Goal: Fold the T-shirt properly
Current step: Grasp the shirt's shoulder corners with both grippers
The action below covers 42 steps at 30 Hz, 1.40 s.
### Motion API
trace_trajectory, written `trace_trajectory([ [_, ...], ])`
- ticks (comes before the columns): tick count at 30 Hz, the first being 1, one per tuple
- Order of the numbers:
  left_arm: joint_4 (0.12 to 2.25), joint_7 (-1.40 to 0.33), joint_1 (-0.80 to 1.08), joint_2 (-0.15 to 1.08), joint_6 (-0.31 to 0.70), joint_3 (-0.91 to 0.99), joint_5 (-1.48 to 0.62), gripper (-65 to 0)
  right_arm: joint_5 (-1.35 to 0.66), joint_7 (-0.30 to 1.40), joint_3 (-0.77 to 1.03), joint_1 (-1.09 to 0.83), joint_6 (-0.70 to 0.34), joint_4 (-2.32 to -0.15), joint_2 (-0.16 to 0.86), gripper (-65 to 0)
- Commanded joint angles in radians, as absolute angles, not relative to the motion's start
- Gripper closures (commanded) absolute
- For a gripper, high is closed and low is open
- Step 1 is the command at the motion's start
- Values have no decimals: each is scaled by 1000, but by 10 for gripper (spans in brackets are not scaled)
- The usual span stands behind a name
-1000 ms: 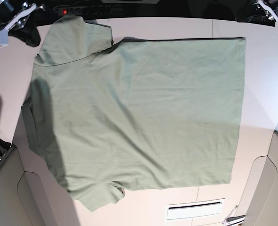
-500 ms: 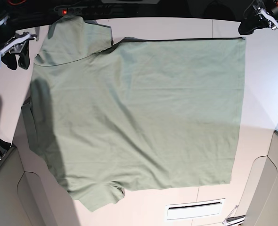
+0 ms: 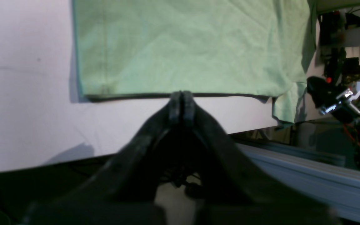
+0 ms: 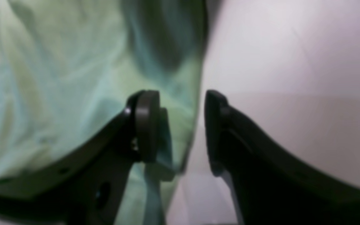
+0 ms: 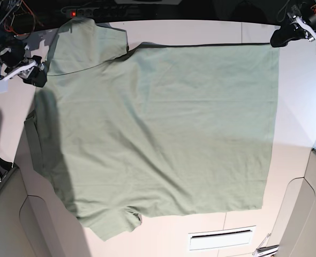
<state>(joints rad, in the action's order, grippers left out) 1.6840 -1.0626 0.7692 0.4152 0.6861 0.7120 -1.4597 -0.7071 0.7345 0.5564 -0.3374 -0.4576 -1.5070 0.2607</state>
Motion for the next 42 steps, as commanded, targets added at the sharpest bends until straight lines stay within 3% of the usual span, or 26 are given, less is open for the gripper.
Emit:
trace_trajectory([
  [1, 1697, -1055, 778, 430, 698, 722, -1484, -50, -720, 757, 562, -340, -458, -1501, 271, -240],
  [11, 1697, -1051, 778, 430, 698, 722, -1484, -76, -794, 813, 562, -341, -479, -1488, 271, -232],
  [13, 1697, -1051, 778, 430, 698, 722, -1484, -77, -794, 813, 562, -341, -479, -1488, 271, -166],
  [16, 1697, -1045, 778, 430, 698, 722, -1484, -117, -794, 813, 562, -341, -479, -1488, 271, 0],
  [20, 1697, -1036, 761, 430, 698, 722, -1484, -197, -788, 813, 562, -341, -479, -1488, 271, 0],
  [23, 1697, -1028, 725, 429, 698, 722, -1484, -215, -786, 813, 562, -341, -479, -1488, 271, 0],
  [34, 1685, -894, 543, 430, 682, 722, -1066, -216, -812, 808, 562, -341, -479, -1488, 271, 0],
  [42, 1589, -837, 537, 436, 661, 722, -952, -216, -812, 808, 562, -341, -479, -1488, 271, 0],
])
